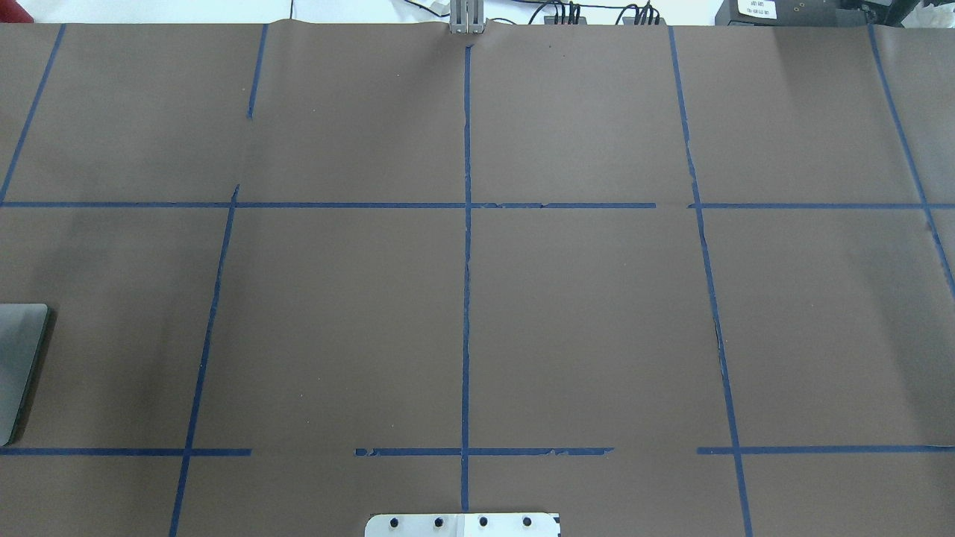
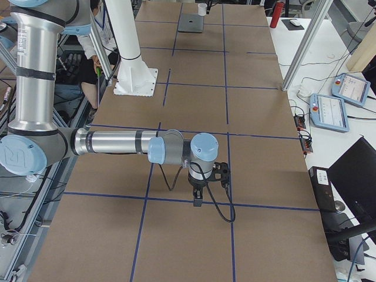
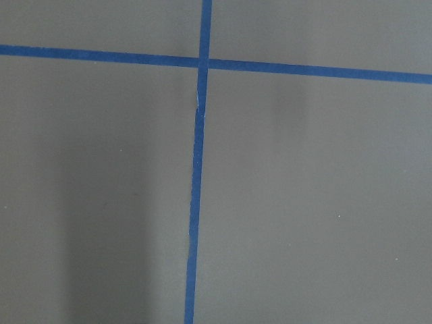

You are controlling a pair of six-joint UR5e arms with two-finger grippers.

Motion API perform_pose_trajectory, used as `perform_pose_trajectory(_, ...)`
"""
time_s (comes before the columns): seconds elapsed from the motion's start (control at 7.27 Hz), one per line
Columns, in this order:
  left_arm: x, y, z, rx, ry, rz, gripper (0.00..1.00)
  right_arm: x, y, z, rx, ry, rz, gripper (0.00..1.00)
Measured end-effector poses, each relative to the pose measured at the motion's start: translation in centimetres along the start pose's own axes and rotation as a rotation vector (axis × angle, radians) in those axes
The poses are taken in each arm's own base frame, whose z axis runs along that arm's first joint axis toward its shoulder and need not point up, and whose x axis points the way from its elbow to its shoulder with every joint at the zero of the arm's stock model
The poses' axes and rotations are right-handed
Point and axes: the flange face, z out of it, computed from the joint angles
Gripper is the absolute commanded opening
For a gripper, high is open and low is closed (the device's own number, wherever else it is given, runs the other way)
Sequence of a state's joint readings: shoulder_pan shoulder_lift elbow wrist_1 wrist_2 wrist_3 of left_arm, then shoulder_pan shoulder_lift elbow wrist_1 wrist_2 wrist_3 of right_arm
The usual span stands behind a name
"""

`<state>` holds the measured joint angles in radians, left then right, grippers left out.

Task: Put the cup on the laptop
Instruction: 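Move the held cup with the left gripper over the silver laptop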

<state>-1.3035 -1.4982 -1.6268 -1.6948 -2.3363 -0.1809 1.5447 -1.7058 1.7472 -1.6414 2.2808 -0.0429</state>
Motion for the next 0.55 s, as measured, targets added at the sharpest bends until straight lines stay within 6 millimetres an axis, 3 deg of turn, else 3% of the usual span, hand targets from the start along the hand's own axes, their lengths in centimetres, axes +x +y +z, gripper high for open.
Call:
perform_pose_trajectory(0.28,-3.5,3.8,3.0,0.054,0.000,-0.038,0.00,0.0,0.0,0.0,0.000,0.000,0.000,1.00)
perform_pose_trajectory(0.55,-5.3,5.8,5.1,0.096,-0.005,-0.069,0.00,0.0,0.0,0.0,0.000,0.001,0.000,1.00)
